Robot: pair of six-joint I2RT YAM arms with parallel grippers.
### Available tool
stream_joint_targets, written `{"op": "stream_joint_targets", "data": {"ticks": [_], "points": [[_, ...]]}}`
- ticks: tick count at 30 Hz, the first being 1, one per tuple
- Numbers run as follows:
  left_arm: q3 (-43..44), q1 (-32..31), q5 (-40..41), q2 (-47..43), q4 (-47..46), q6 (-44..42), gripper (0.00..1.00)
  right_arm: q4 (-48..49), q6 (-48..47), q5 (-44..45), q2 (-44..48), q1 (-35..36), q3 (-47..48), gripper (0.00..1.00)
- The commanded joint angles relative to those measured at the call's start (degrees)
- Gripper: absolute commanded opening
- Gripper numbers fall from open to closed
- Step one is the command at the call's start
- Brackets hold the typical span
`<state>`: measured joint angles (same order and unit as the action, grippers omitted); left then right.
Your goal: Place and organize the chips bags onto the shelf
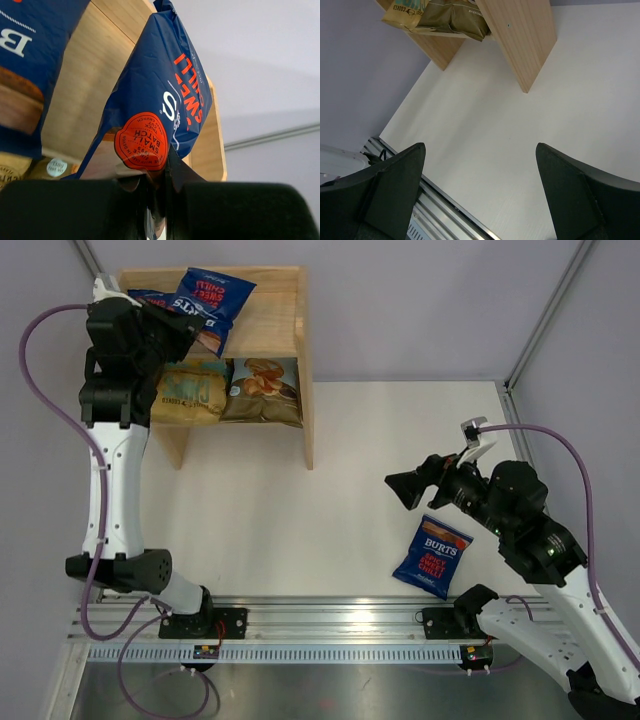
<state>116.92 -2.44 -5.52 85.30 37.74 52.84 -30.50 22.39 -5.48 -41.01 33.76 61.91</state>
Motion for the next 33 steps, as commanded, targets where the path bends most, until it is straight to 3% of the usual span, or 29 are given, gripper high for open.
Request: {"op": "stream_joint_targets", "data": {"ticks": [1,9,11,12,15,18,21,25,28,33], "points": [[5.06,0.24,3.14,2.68,-2.22,5.51,0.00,3.43,0.55,0.12,-0.20,0.26,-1.79,0.99],[9.11,0.24,10.70,7.69,0.85,10.70,0.11,5.10,1.43,-1.64,-0.03,0.26,-4.25,1.00],[8.94,0.15,11.75,7.87,1.11,11.41,0.21,5.19,1.51,-1.91,0.06,0.26,-4.60,0.99],[9.02,-0.02,11.93,7.78,1.29,11.67,0.37,5.19,1.51,-1.91,0.06,0.26,-4.69,1.00],[9.29,-1.51,14.39,6.82,1.64,10.45,0.54,5.28,1.51,-1.99,-0.20,0.17,-4.96,0.99],[9.55,-3.71,17.55,5.06,1.38,8.61,0.59,5.19,1.60,-2.00,-0.29,0.26,-4.87,0.99],[9.20,-5.12,19.84,3.74,1.90,7.90,0.55,5.10,1.78,-1.73,-0.12,0.26,-4.96,0.99],[6.92,-5.65,20.90,2.95,2.69,8.42,0.36,4.93,1.95,-2.08,-0.03,0.26,-5.04,0.99],[5.86,-5.65,20.72,3.03,2.25,9.21,0.30,4.14,1.87,-2.17,-0.03,0.26,-4.78,0.99],[7.53,-5.65,21.25,4.35,2.34,10.09,0.08,3.61,1.51,-1.91,0.85,0.25,-4.87,0.99]]}}
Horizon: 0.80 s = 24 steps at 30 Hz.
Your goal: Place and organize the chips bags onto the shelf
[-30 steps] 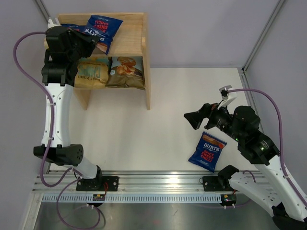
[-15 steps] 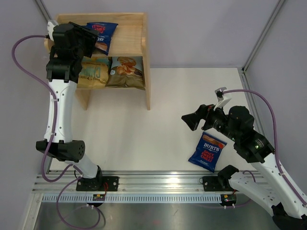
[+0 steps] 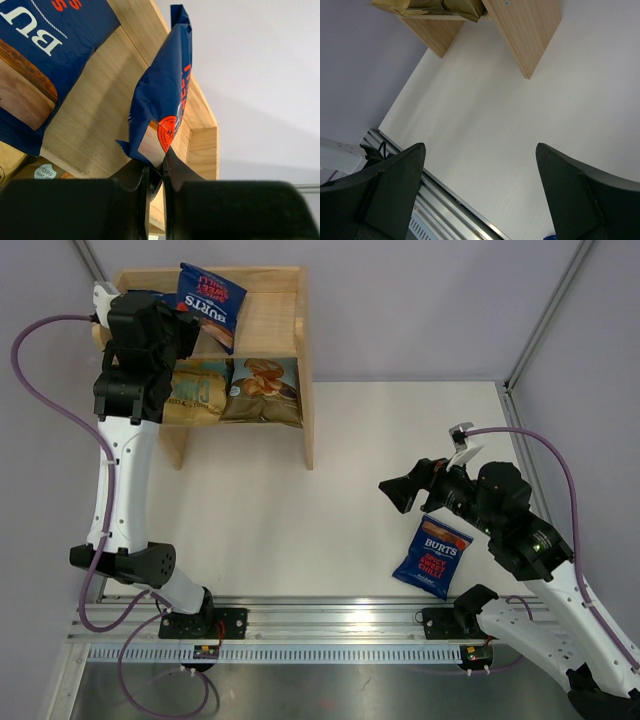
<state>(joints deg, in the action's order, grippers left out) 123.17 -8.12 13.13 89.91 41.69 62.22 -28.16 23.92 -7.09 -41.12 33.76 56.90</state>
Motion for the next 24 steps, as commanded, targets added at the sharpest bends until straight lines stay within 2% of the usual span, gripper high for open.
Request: {"op": "stream_joint_targets", "data": {"ticks": [1,11,18,22,23,24], "points": [[1.28,0.03,2.78,-0.09,-1.61,1.15,0.06,1.09,-0.10,-0.20,1.13,0.26,0.05,0.99],[2.86,0.82,2.87,3.61,0.14,4.31,0.05,0.21,-0.89,0.41,1.57,0.26,-0.39,0.99],[2.25,1.61,5.77,3.35,1.11,4.67,0.14,-0.05,-1.07,0.68,1.84,0.25,-0.74,0.99],[2.07,1.88,6.30,2.47,1.20,3.62,0.28,0.04,-0.90,0.59,1.66,0.26,-0.57,1.00],[2.24,1.97,6.30,2.20,1.29,3.18,0.43,-0.14,-0.98,0.59,1.57,0.26,-0.48,0.99],[2.51,1.97,6.30,2.03,1.72,3.00,0.50,-0.14,-0.98,0.59,1.49,0.26,-0.30,0.99]]}}
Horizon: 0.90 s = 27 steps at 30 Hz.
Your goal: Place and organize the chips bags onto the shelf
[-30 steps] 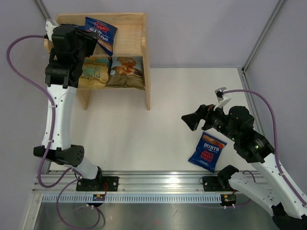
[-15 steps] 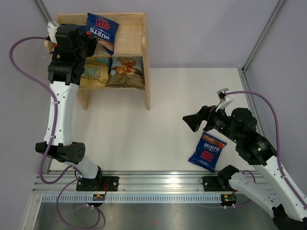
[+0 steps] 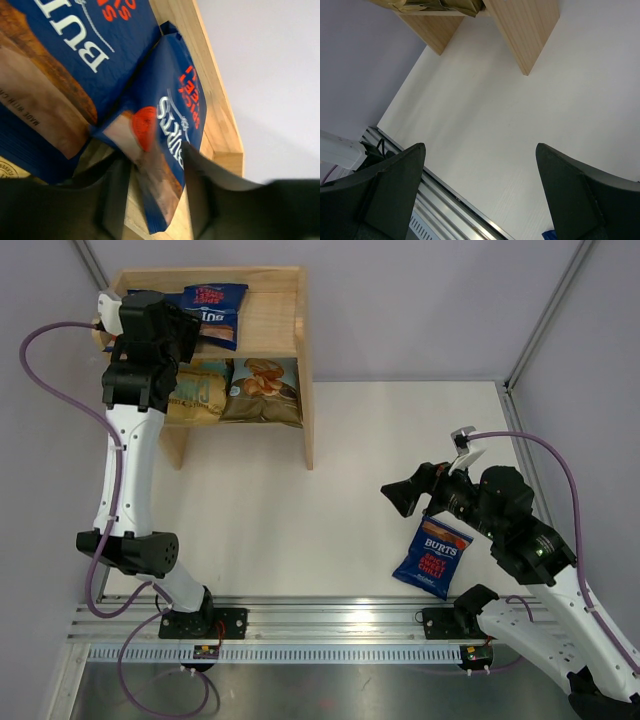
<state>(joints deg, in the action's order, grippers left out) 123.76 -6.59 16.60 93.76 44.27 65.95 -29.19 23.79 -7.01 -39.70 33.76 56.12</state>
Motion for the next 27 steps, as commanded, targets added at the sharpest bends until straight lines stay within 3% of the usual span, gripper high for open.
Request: {"op": "stream_joint_targets", "data": {"ticks": [1,2,8,10,11,17,22,27], "points": [[2.09,0.52,3.08,-2.08,-0.85,-1.00,0.55,0.80,-0.76,0.50,0.06,0.34,0.48,0.99],[2.53,0.53,3.09,-2.26,-0.77,-1.87,0.62,0.71,-1.02,0.68,-0.11,0.17,0.66,0.99],[6.05,0.70,4.75,-3.66,0.99,-7.23,0.75,-3.06,-2.26,5.94,-3.00,0.26,2.50,1.00],[6.84,0.70,5.11,-4.63,1.17,-8.90,0.85,-4.91,-2.79,9.70,-4.50,0.26,2.77,1.00],[6.93,0.70,5.02,-5.85,0.73,-10.74,0.99,-5.35,-2.70,10.77,-6.16,0.26,2.94,0.99],[7.63,0.96,5.64,-11.12,1.26,-16.11,0.99,-5.97,-1.65,15.09,-11.44,-1.58,2.42,1.00],[5.01,1.14,-6.11,-15.79,-2.16,-24.02,0.99,-5.53,1.25,10.36,-10.75,-11.41,0.05,0.99],[-12.37,-2.10,-15.79,-24.13,-5.68,-30.09,0.99,-7.46,1.35,10.17,-9.43,-21.08,-2.68,0.99]]}}
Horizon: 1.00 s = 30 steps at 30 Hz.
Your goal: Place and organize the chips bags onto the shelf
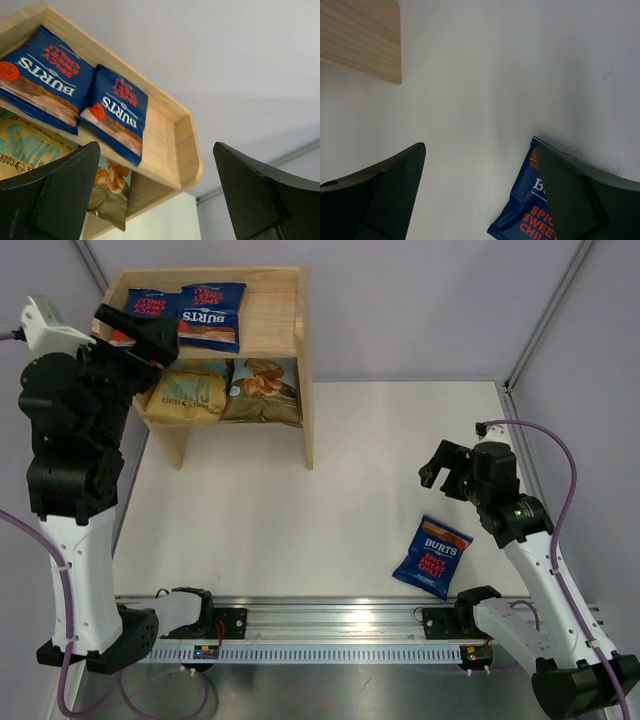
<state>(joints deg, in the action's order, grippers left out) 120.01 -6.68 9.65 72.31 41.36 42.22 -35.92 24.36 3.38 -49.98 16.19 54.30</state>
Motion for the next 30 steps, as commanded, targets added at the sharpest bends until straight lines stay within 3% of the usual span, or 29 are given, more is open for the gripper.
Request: {"op": "stream_joint_targets", "data": {"ticks": [1,6,10,13,20,24,30], "points": [[-12.04,-2.46,-9.90,-6.18,-3.82,-7.23,0.99,-1.16,0.95,0.40,0.76,-4.22,-1.30,0.99],[-34.78,-7.54,-15.96,-17.37,-6.38,-9.87,0.99,-4.24,6.57,8.47,2.95,-5.90,-5.78,0.99],[-47.73,-11.33,-16.59,-23.78,-5.24,-11.71,0.99,-6.53,11.85,9.98,5.06,-5.99,-8.51,1.00],[-55.37,-12.83,-17.47,-27.92,-5.16,-12.24,0.99,-10.65,16.67,16.63,4.36,-5.99,-10.00,1.00],[-62.35,-13.27,-18.70,-33.37,-1.11,-16.46,0.99,-10.13,32.39,20.61,2.43,-5.90,-18.26,0.99],[-63.93,-13.27,-18.88,-35.31,0.56,-19.01,0.99,-14.79,41.99,27.91,4.18,-5.99,-21.42,1.00],[-66.74,-13.27,-20.72,-36.10,-0.14,-19.72,0.99,-6.10,43.66,18.27,4.72,-5.99,-28.28,0.99]]}}
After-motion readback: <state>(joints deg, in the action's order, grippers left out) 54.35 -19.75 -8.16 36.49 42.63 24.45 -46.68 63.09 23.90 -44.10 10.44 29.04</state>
